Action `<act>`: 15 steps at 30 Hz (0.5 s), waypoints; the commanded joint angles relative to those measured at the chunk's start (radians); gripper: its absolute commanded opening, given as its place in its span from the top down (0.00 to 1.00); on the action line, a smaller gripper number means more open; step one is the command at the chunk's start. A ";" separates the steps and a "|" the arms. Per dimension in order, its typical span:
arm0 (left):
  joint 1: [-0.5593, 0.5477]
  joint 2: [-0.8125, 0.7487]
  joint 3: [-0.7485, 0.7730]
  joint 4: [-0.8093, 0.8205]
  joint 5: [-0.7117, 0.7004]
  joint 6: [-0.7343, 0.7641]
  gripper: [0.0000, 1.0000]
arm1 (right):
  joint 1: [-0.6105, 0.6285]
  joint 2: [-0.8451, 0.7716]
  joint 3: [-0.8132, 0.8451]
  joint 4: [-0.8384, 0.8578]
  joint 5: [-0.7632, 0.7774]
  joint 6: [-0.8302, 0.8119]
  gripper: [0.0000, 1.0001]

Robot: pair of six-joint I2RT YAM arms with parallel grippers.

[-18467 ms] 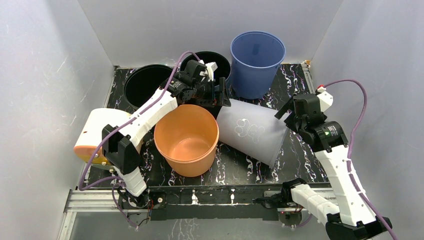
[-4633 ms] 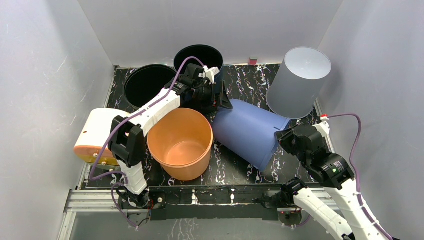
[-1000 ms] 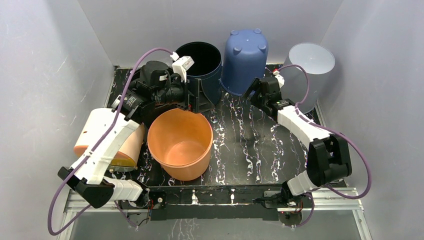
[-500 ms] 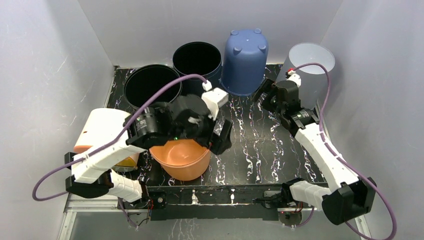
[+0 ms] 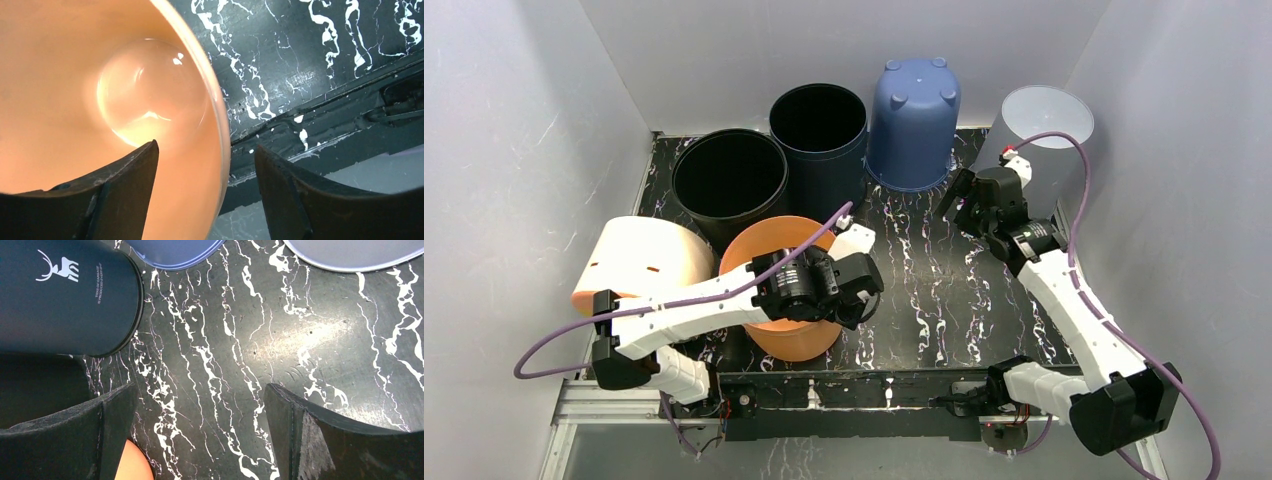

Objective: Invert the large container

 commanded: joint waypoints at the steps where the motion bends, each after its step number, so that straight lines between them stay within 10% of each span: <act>1: -0.005 -0.019 -0.014 0.082 -0.040 0.004 0.39 | 0.000 -0.062 0.029 -0.011 0.042 -0.004 0.03; 9: 0.041 0.039 0.009 0.185 0.109 0.137 1.00 | -0.003 -0.033 0.293 -0.230 0.058 -0.047 0.02; 15: 0.174 0.093 0.085 0.340 0.451 0.251 1.00 | -0.003 -0.018 0.491 -0.374 0.087 -0.068 0.02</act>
